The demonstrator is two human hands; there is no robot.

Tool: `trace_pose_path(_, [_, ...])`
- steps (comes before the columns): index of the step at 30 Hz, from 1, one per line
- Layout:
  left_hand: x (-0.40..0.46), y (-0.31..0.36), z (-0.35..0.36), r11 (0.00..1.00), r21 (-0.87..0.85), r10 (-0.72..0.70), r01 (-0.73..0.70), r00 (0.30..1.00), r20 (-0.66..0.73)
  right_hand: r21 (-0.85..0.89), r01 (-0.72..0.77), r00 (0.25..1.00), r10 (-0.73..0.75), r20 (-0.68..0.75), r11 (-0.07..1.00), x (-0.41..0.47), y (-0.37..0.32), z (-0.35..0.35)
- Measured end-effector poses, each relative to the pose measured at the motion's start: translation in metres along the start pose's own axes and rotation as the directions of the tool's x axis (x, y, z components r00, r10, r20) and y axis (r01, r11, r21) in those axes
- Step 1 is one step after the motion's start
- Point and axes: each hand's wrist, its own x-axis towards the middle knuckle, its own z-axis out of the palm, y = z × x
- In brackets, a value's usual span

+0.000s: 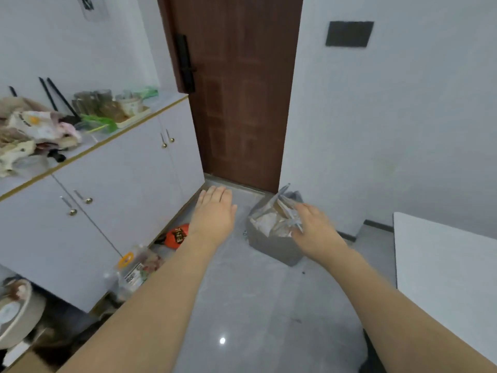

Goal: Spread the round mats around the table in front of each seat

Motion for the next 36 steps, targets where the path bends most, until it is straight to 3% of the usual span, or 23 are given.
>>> trace_pose_path(5, [0.047,0.051,0.022,0.988,-0.054,0.146,-0.145,0.989,0.002,-0.019,-0.177,0.984,0.176,-0.014,0.984,0.008,0.051,-0.016])
trace_pose_path(10, [0.093,0.088,0.033,0.971,-0.056,0.231,-0.231,0.973,0.000,0.006,-0.225,0.974,0.225,-0.036,0.974,0.030,0.089,-0.025])
trace_pose_path(19, [0.169,0.083,0.076,0.981,-0.038,0.193,-0.190,0.977,0.086,0.028,-0.196,0.980,0.194,0.052,0.980,0.110,0.122,-0.002])
trace_pose_path(23, [0.222,0.085,0.094,0.977,-0.064,0.211,-0.204,0.971,0.116,0.051,-0.271,0.962,0.270,0.037,0.961,0.148,0.144,-0.004])
trace_pose_path(36, [0.373,0.179,0.149,0.929,-0.119,0.365,-0.351,0.921,0.138,0.076,-0.390,0.921,0.390,0.007,0.918,0.245,0.254,-0.031])
